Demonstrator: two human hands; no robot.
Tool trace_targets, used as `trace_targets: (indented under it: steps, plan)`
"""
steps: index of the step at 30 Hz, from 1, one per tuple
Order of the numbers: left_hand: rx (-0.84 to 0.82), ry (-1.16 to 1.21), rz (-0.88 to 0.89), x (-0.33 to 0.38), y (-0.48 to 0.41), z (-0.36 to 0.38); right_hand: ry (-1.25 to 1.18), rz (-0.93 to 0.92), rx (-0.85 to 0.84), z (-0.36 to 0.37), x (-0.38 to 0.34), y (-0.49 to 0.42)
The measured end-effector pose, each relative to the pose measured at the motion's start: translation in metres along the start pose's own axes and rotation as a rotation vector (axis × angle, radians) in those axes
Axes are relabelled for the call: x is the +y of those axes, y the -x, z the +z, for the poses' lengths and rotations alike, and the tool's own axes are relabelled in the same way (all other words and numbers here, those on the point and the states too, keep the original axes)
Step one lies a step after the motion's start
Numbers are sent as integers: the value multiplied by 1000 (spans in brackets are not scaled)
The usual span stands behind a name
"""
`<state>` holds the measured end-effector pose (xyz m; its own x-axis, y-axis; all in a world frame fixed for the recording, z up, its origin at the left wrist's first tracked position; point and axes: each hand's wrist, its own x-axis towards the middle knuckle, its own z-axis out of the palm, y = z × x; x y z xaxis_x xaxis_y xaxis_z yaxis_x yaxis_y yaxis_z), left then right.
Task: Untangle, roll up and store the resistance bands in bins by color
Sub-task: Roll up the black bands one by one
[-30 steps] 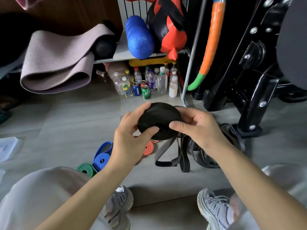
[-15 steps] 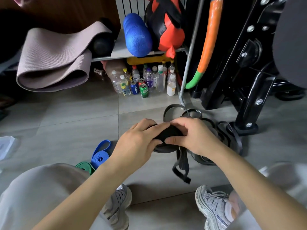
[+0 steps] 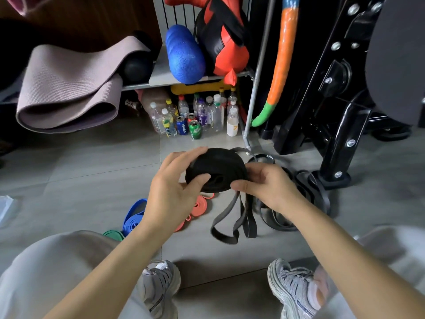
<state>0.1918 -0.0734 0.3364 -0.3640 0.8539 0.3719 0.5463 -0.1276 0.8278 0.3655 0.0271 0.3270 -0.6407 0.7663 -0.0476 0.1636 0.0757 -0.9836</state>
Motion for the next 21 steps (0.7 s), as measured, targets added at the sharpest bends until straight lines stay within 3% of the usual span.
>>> trace_targets:
  steps: [3,6,10,12,14,16,21]
  plan:
    - [40,156,-63,4,-1,1,-114,-16,30,8,1,1]
    - [-39,287,-134,4,-1,0,-175,-30,68,8,1,3]
    - [-256,-74,-112,-4,-3,-8,-8,-11,-19,0,2,5]
    - [-338,-363,85,-6,-1,-11,172,0,-33,-1,7,4]
    - [-419,-505,295,-10,3,-5,324,0,-56,3,9,4]
    - [-445,-574,380,-12,7,2,393,-27,-77,4,12,5]
    - [-425,-513,335,-12,5,7,403,-50,-73,2,13,5]
